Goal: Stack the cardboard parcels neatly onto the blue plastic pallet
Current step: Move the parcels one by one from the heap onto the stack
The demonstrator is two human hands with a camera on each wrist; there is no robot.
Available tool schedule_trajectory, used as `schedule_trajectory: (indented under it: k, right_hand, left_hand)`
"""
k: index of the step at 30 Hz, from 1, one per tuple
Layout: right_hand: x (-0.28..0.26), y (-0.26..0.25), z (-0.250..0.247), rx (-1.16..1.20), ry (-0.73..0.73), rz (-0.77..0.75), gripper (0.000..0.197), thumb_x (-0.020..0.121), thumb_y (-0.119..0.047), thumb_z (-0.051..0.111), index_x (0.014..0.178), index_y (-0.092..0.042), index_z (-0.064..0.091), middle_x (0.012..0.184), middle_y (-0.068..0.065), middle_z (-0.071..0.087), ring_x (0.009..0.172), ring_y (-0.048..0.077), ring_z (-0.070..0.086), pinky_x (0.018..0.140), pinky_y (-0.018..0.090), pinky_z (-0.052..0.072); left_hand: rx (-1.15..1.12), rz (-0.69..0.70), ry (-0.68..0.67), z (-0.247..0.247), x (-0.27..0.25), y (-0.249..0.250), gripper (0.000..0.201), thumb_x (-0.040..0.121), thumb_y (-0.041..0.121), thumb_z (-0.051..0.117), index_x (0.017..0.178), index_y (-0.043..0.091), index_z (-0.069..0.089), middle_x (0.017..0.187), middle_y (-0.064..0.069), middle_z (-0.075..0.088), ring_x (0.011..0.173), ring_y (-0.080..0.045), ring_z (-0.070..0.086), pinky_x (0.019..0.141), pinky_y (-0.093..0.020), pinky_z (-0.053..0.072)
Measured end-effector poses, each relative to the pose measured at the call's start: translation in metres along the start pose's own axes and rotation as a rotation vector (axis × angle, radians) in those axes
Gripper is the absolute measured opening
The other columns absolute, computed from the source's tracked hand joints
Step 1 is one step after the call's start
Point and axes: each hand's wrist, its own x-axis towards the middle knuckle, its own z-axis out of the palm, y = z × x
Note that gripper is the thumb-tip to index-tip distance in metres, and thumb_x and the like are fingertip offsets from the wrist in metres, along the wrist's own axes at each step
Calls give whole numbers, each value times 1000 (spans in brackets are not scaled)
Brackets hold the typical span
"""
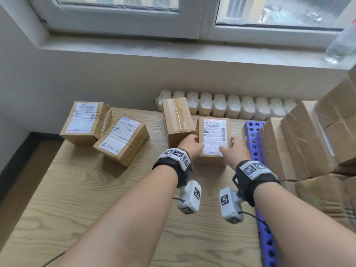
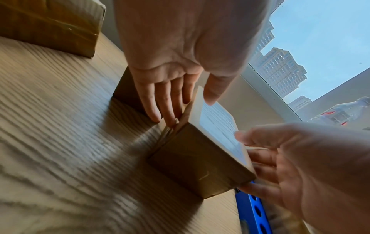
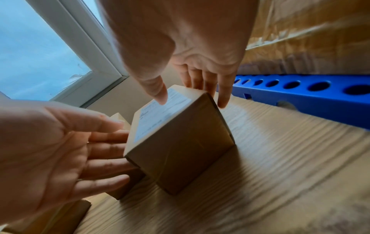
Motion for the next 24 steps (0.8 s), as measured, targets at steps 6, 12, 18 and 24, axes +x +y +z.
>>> schedule_trajectory:
  k: [6,12,18,24]
  right_hand:
    - [-16,23,0,11,-76,27,57,86,-18,57,142,-17,46,132,4,59,115,24,58,96,37,48]
    - [-57,47,8,67,-161,61,9,87,-25,60,95,-26,64,80,-10,64,82,17,65,83,40,57]
    - [-101,64,7,67,-159,51,24,89,-41,60,92,-17,61,96,3,66,89,22,62,86,40,52]
    - [-158,69,-11,208,-143,18,27,91,-40,60,80,-16,53,84,1,63,78,18,65,65,35,57]
  left_hand:
    - [-62,-106,-7,13,-6,-18,62,86,50,53,135,12,44,122,-7,65,102,-28,67,90,-37,53]
    - [-152,-179,-99,28,-57,-37,56,95,46,53,138,10,45,127,-13,62,109,-31,63,79,-35,53]
    - [-230,-196,-79,31,-96,-64,64,86,57,61,131,16,41,105,-2,59,92,-23,64,79,-36,56]
    - [-237,-56,-38,29,-150,-65,66,87,58,59,134,20,33,84,-1,58,50,-11,49,50,-24,39]
